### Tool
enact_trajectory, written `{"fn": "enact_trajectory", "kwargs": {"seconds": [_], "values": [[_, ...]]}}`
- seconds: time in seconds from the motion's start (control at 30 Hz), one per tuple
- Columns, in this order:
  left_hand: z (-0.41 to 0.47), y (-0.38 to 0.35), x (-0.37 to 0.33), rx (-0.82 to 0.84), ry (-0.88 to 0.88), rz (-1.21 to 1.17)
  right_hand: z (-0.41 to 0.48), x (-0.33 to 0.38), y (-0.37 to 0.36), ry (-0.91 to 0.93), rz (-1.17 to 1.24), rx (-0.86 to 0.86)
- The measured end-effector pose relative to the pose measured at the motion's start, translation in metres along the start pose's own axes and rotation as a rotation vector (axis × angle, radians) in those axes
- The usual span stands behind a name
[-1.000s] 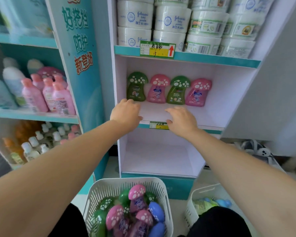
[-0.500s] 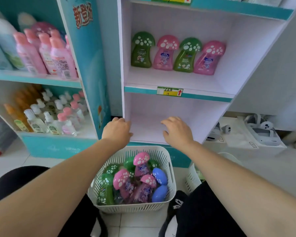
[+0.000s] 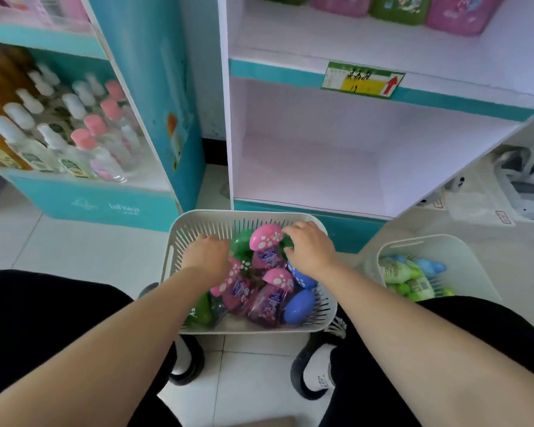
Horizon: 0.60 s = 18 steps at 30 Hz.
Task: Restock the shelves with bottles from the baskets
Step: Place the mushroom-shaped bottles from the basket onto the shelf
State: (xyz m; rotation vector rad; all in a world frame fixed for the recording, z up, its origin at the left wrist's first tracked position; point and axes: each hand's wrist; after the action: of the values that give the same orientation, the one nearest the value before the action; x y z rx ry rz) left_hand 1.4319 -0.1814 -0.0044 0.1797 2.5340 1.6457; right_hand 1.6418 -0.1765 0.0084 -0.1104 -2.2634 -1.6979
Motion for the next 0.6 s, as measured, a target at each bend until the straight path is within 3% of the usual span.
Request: {"fn": "enact_trajectory", "kwargs": {"seconds": [0.17, 0.3, 0.6], "values": [[0.015, -0.034, 0.002, 0.219, 0.081, -0.024, 0.021, 0.003, -0.034, 0.008, 0.015, 0.056], [0.029, -0.053, 0.006, 0.364, 0.114, -0.160, 0.037, 0.011, -0.059, 0.017, 0.053, 0.226], [0.052, -0.060, 0.019, 0.353, 0.101, -0.336, 0.055, 0.029, -0.092, -0.033, 0.116, 0.464]]}}
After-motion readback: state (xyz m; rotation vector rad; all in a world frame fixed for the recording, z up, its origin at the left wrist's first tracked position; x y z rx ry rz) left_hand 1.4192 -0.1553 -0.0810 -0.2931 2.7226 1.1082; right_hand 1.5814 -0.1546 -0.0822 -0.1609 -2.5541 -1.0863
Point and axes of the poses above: each hand's wrist, its own z-axis towards the middle knuckle, its own y-axis out of the back of the hand, x = y × z, and after that the axes turned 4 degrees about z, right-handed
